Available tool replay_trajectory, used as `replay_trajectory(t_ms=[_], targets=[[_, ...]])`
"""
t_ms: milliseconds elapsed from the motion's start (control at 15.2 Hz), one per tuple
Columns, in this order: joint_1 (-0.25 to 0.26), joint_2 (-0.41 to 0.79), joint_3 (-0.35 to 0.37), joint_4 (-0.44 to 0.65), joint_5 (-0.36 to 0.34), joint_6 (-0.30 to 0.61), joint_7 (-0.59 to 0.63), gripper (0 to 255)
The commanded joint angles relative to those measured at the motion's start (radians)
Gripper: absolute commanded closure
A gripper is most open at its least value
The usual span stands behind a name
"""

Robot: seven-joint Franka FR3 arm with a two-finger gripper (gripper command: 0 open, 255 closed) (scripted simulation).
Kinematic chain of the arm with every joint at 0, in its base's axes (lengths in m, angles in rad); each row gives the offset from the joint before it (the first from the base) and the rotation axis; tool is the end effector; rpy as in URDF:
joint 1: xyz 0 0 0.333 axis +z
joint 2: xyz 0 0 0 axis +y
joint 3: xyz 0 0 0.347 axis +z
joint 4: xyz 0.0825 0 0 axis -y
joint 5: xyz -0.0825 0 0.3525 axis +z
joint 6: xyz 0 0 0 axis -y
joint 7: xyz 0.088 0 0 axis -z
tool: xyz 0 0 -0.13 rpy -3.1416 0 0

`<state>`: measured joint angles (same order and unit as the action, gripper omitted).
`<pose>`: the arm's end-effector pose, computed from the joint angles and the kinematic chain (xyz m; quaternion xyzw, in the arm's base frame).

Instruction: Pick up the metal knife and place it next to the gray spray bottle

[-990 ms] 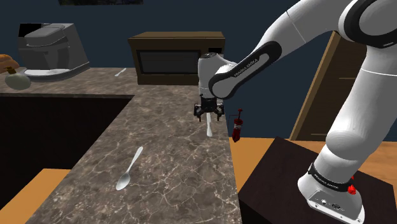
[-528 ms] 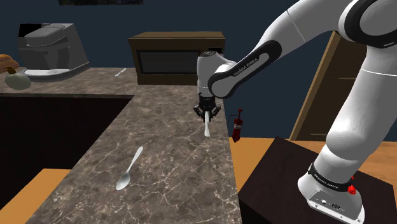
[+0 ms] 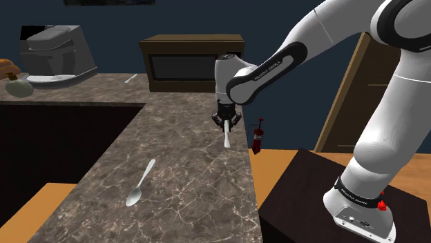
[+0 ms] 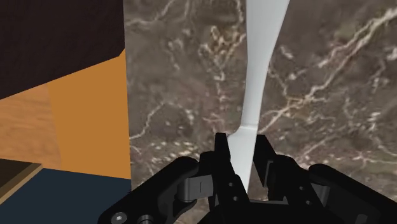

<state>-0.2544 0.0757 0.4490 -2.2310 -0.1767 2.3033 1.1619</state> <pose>0.5048 0.0909 0.3710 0.9098 -0.4121 0.0333 0.0366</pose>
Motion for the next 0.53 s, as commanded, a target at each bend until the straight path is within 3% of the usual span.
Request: replay_trajectory(t_ms=[0,462], targets=[[-0.002,-0.018,0.001,0.008,0.015,-0.028,-0.013,255],[-0.004,-0.073,0.003,0.049,0.055,-0.115,-0.047,255]])
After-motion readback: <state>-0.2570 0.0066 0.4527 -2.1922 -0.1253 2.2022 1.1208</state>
